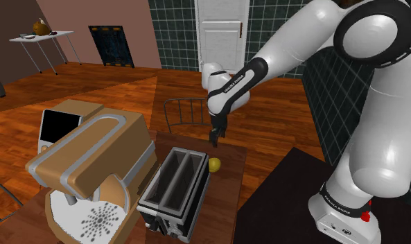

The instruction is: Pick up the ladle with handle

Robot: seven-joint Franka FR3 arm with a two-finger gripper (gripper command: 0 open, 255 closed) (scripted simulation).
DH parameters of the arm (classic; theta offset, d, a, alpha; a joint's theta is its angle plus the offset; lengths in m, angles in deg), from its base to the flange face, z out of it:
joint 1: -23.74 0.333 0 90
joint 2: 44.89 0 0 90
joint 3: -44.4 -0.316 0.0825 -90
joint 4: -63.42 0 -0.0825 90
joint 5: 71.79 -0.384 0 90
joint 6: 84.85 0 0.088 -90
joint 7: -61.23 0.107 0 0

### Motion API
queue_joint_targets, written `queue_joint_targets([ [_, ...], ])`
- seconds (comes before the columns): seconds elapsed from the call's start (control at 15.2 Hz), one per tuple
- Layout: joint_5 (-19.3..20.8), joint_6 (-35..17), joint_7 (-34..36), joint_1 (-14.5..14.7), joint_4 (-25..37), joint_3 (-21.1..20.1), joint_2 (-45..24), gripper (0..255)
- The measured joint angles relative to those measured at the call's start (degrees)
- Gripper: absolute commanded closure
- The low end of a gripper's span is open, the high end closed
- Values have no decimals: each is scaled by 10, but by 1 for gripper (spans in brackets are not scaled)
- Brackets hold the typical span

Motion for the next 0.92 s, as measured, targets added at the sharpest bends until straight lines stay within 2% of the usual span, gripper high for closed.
queue_joint_targets([
  [0.66, -19, -44, -57, 14, 154, -41, -215, 0],
  [0.92, -20, -58, -68, 14, 181, -47, -258, 0],
])
